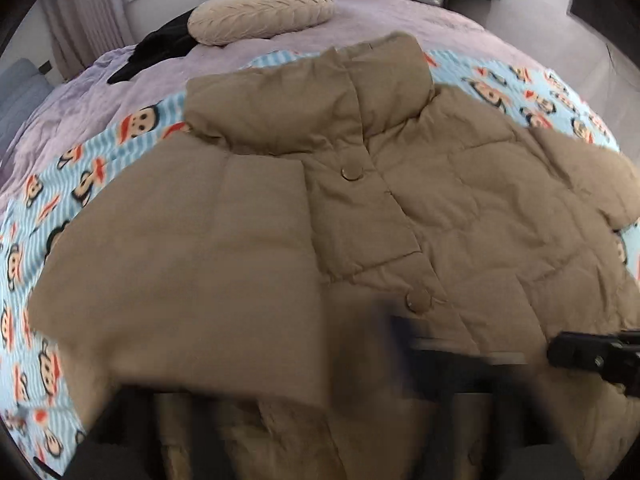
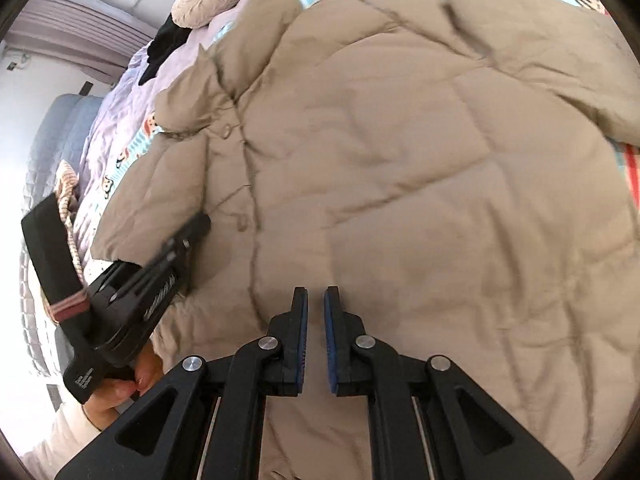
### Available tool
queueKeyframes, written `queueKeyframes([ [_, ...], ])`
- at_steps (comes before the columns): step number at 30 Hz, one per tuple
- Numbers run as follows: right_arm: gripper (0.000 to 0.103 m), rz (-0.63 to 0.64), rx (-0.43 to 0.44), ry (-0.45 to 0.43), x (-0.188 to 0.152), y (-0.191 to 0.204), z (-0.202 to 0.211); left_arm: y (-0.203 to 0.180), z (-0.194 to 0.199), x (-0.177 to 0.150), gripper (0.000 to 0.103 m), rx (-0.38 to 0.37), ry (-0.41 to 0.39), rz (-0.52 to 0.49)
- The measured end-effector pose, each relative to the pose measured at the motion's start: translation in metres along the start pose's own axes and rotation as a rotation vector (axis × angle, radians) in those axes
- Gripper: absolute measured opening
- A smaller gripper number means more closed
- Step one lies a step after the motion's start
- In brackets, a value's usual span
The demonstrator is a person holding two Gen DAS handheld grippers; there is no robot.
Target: Fold large clothes
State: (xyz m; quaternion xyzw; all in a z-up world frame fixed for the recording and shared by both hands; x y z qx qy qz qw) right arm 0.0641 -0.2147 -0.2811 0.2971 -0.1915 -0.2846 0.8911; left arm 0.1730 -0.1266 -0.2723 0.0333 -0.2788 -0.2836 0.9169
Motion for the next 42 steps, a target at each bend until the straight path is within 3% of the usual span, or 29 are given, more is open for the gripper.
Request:
queueKeyframes([
  [1, 0.010, 0.007, -0.009, 0.007, 0.001, 0.003, -0.001, 0.008, 0.013, 0.001, 0.099, 0.019, -0.037, 0.012],
  [4, 0.012, 0.048, -0.033, 0.022, 0.011, -0.008, 0.011, 0.031, 0.028, -0.001, 0.099, 0.029, -0.064, 0.027],
  [5, 0.022, 0.082, -0.047, 0.028, 0.014, -0.001, 0.010, 0.042, 0.035, -0.003, 0.099, 0.029, -0.076, 0.050],
  [6, 0.042, 0.120, -0.058, 0.029, 0.017, 0.008, 0.009, 0.058, 0.043, -0.003, 0.099, 0.028, -0.088, 0.084],
  [8, 0.069, 0.231, -0.075, 0.017, 0.018, 0.030, 0.011, 0.097, 0.052, -0.005, 0.099, 0.042, -0.101, 0.175],
  [11, 0.072, 0.438, -0.089, 0.009, 0.021, 0.082, 0.001, 0.160, 0.040, -0.019, 0.099, 0.027, -0.035, 0.325],
  [14, 0.080, 0.683, -0.143, 0.048, 0.008, 0.133, -0.032, 0.218, 0.000, -0.037, 0.099, -0.070, 0.101, 0.512],
  [15, 0.080, 0.733, -0.163, 0.058, 0.005, 0.142, -0.040, 0.236, -0.021, -0.043, 0.099, -0.138, 0.156, 0.599],
  [19, 0.080, 0.965, -0.312, 0.065, -0.005, 0.169, -0.086, 0.245, -0.079, -0.047, 0.099, -0.363, 0.283, 0.774],
  [21, 0.080, 0.995, -0.361, 0.056, 0.000, 0.169, -0.099, 0.237, -0.095, -0.042, 0.098, -0.417, 0.311, 0.792],
  [22, 0.080, 0.993, -0.380, 0.048, 0.004, 0.167, -0.103, 0.234, -0.102, -0.037, 0.091, -0.404, 0.313, 0.788],
  [24, 0.080, 0.984, -0.435, 0.029, 0.017, 0.163, -0.111, 0.228, -0.101, -0.025, 0.050, -0.395, 0.274, 0.754],
  [25, 0.080, 0.983, -0.451, 0.021, 0.021, 0.161, -0.112, 0.226, -0.097, -0.020, 0.024, -0.379, 0.254, 0.731],
  [26, 0.080, 0.980, -0.467, 0.009, 0.027, 0.159, -0.115, 0.225, -0.094, -0.015, 0.019, -0.337, 0.238, 0.711],
  [28, 0.035, 0.968, -0.466, -0.012, 0.031, 0.155, -0.110, 0.227, -0.073, 0.002, 0.014, -0.146, 0.129, 0.577],
  [29, 0.004, 0.939, -0.451, -0.022, 0.036, 0.152, -0.105, 0.225, -0.063, 0.009, 0.014, -0.083, 0.086, 0.512],
  [31, 0.005, 0.816, -0.396, -0.112, 0.050, 0.139, -0.077, 0.215, -0.051, 0.017, 0.014, -0.003, 0.025, 0.390],
  [34, 0.005, 0.555, -0.277, -0.203, 0.065, 0.102, -0.040, 0.203, -0.051, 0.019, 0.014, 0.031, 0.007, 0.294],
  [38, 0.006, 0.004, 0.011, -0.189, 0.061, 0.009, -0.029, 0.203, -0.071, 0.015, 0.015, 0.115, 0.042, 0.288],
  [39, 0.006, -0.085, 0.049, -0.189, 0.058, -0.006, -0.030, 0.208, -0.075, 0.010, 0.019, 0.146, 0.049, 0.302],
  [41, 0.007, -0.301, 0.201, -0.206, 0.051, -0.033, -0.031, 0.220, -0.075, 0.003, 0.052, 0.197, 0.066, 0.339],
  [42, 0.009, -0.346, 0.240, -0.217, 0.050, -0.038, -0.028, 0.229, -0.070, 0.001, 0.061, 0.230, 0.067, 0.365],
])
Point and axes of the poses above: each gripper's, at about its wrist camera, not at the fingertips, and z roughly against the way its jaws point, y to its left, x to its top, the point moved 9 cm from there along -z, roughly the way its jaws point, and after that the axes turned 15 degrees about x, right-handed, at the moved point
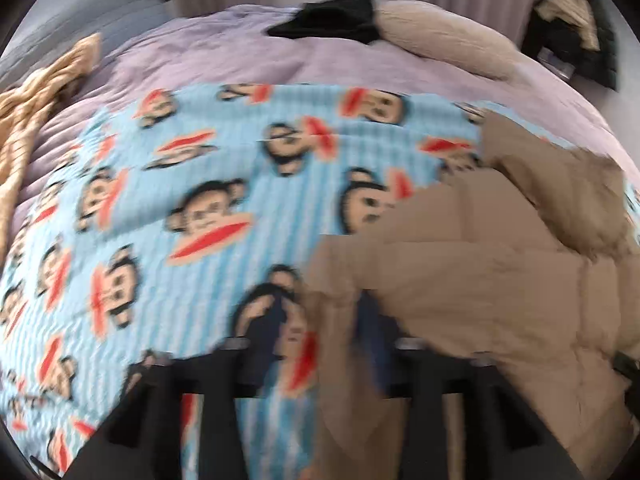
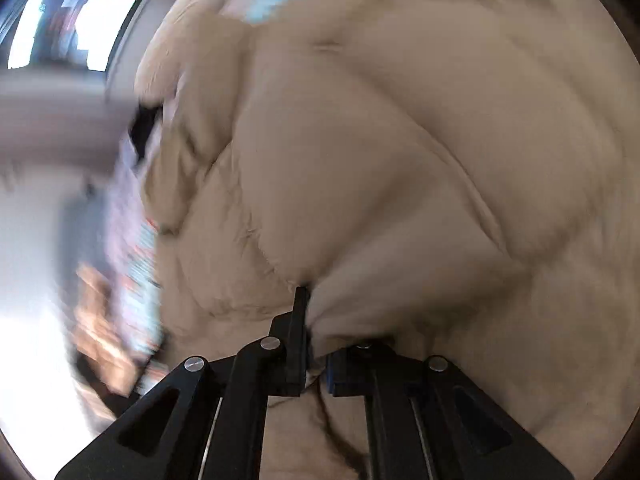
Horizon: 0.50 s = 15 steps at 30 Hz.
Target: Fold large clothes
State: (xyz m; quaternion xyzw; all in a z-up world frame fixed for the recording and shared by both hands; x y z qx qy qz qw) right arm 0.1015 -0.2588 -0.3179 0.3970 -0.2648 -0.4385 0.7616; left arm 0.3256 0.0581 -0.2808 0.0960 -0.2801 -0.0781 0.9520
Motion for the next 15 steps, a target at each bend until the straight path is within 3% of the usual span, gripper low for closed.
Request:
queueKeyframes([
  [1, 0.010, -0.014, 0.006, -0.004, 0.000, -0.001, 0.004, 0.009, 0.005, 0.002, 0.067, 0.013, -0.008, 0.027],
  [5, 0.026, 0.097, -0.086, 0.012, 0.004, 0.008, 0.030, 0.036, 0.028, 0.011, 0.067, -0.031, -0.021, 0.074],
  [7, 0.026, 0.138, -0.159, -0.016, 0.009, 0.011, 0.052, 0.041, 0.040, 0.008, 0.067, -0.059, -0.017, 0.074],
  [9, 0.026, 0.153, -0.229, -0.098, 0.018, 0.014, 0.075, 0.033, 0.050, -0.006, 0.067, -0.120, 0.015, 0.045],
  [12, 0.025, 0.217, -0.234, -0.171, 0.031, 0.033, 0.093, 0.012, 0.051, -0.035, 0.067, -0.136, 0.060, -0.017],
  [15, 0.025, 0.315, -0.223, -0.131, 0.041, 0.050, 0.077, -0.005, 0.034, -0.061, 0.067, -0.082, 0.099, -0.055],
])
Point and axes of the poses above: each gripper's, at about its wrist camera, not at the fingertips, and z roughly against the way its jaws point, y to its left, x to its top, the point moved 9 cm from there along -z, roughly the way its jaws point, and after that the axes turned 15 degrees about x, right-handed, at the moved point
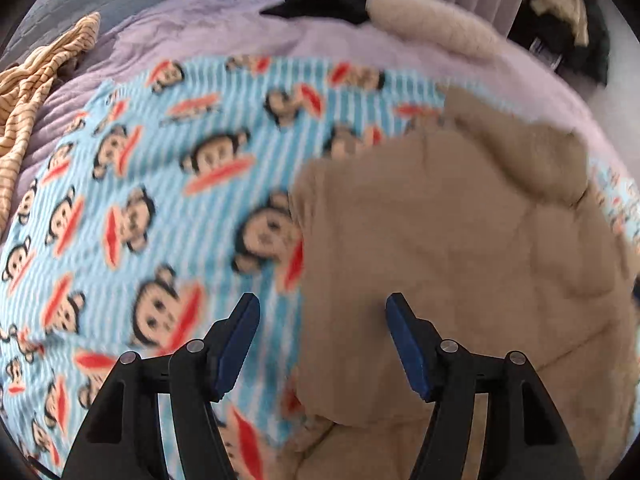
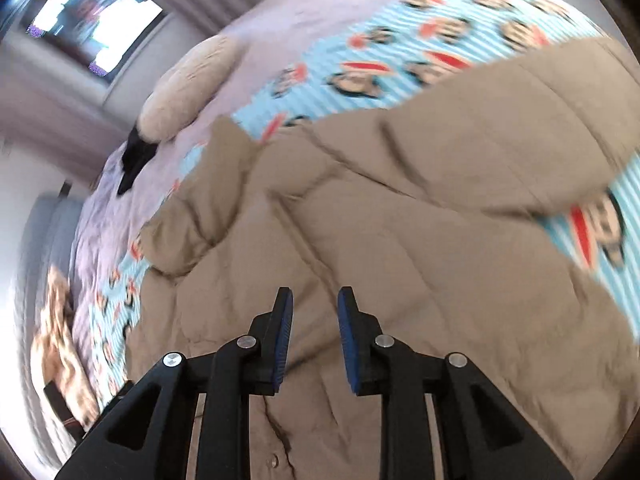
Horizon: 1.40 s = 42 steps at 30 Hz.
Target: Fold large clothes
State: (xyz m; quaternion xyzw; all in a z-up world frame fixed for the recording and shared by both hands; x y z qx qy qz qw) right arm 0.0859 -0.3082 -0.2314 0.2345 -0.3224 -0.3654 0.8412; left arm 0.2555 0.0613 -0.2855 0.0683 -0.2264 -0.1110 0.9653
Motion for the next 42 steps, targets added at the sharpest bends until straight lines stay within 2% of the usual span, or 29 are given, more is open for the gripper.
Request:
queueKeyframes([
  [2, 0.025, 0.070, 0.015, 0.041, 0.008, 0.009, -0.022, -0.003, -0.011, -0.008, 0.067, 0.024, 0.011, 0.013],
  [4, 0.025, 0.125, -0.016, 0.091, 0.008, 0.007, -0.039, -0.001, -0.020, -0.012, 0.067, 0.029, 0.033, 0.052],
  [7, 0.025, 0.073, -0.074, 0.183, -0.009, -0.020, -0.056, 0.006, -0.026, -0.012, 0.078, 0.052, 0.051, 0.091],
  [8, 0.022, 0.046, -0.071, 0.196, -0.016, -0.027, -0.058, 0.007, -0.025, -0.012, 0.078, 0.055, 0.053, 0.092],
  [12, 0.026, 0.056, -0.047, 0.184, -0.025, -0.031, -0.039, 0.007, -0.012, -0.009, 0.078, 0.084, 0.042, 0.049],
  [16, 0.028, 0.056, -0.020, 0.173, -0.026, -0.031, -0.012, -0.005, 0.016, -0.006, 0.078, 0.066, 0.016, 0.013],
  [18, 0.049, 0.026, -0.018, 0.172, -0.030, -0.036, 0.001, -0.017, 0.036, -0.006, 0.078, 0.053, 0.007, 0.000],
  [19, 0.052, 0.005, -0.012, 0.168, -0.033, -0.039, 0.008, -0.026, 0.045, -0.007, 0.078, 0.043, 0.000, -0.008],
  [22, 0.054, -0.056, 0.006, 0.167, -0.041, -0.049, 0.027, -0.056, 0.069, -0.011, 0.078, 0.003, -0.015, -0.045],
  [28, 0.065, -0.131, 0.031, 0.147, -0.050, -0.068, 0.061, -0.123, 0.100, -0.027, 0.078, -0.076, -0.008, -0.127],
  [31, 0.075, -0.156, 0.044, 0.128, -0.046, -0.082, 0.074, -0.154, 0.113, -0.033, 0.078, -0.094, -0.018, -0.160],
  [33, 0.076, -0.183, 0.052, 0.108, -0.042, -0.095, 0.085, -0.170, 0.122, -0.036, 0.103, -0.094, -0.034, -0.173],
  [36, 0.077, -0.222, 0.064, 0.077, -0.033, -0.116, 0.103, -0.200, 0.136, -0.039, 0.103, -0.104, -0.068, -0.208],
  [39, 0.085, -0.234, 0.064, 0.050, -0.021, -0.136, 0.121, -0.228, 0.142, -0.043, 0.103, -0.112, -0.061, -0.241],
  [42, 0.085, -0.252, 0.060, 0.022, -0.008, -0.158, 0.138, -0.251, 0.145, -0.047, 0.103, -0.116, -0.034, -0.250],
])
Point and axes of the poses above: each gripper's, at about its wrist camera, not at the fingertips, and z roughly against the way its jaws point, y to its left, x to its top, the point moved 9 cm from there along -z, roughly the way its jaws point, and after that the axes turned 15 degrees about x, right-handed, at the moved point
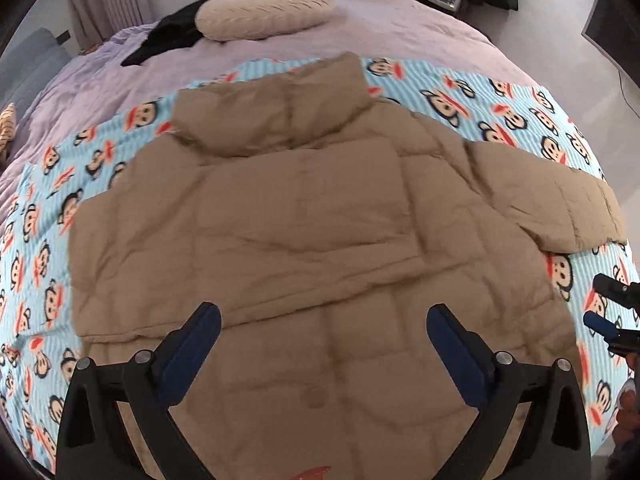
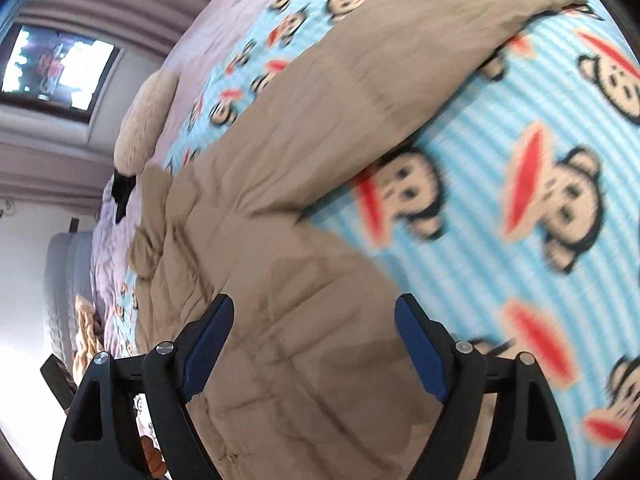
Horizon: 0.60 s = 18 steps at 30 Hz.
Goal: Fold large clothes
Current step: 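Fold the sleeve nearest the right tool across the body and release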
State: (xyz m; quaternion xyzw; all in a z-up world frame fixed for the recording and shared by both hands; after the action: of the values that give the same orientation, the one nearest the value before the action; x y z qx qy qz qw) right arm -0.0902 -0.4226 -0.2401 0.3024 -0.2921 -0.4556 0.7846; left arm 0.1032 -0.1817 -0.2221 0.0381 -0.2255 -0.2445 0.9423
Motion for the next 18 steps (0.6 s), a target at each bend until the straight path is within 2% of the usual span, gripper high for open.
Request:
queueKeyframes([
  [6, 0.090, -0.025, 0.004, -0.072, 0.048, -0.033, 0.038, -0.039, -0.004, 0.004, 0.103, 0.011, 0.028, -0.031],
  [10, 0.090, -0.069, 0.054, -0.144, 0.080, -0.050, 0.058, -0.063, -0.007, 0.007, 0.103, 0.014, 0.037, -0.055],
  [15, 0.090, -0.053, 0.055, -0.202, 0.110, -0.063, 0.075, -0.081, -0.013, 0.008, 0.103, -0.005, 0.070, -0.090],
  [18, 0.090, -0.101, 0.050, -0.213, 0.131, -0.078, 0.080, -0.085, -0.011, 0.012, 0.103, -0.004, 0.065, -0.095],
])
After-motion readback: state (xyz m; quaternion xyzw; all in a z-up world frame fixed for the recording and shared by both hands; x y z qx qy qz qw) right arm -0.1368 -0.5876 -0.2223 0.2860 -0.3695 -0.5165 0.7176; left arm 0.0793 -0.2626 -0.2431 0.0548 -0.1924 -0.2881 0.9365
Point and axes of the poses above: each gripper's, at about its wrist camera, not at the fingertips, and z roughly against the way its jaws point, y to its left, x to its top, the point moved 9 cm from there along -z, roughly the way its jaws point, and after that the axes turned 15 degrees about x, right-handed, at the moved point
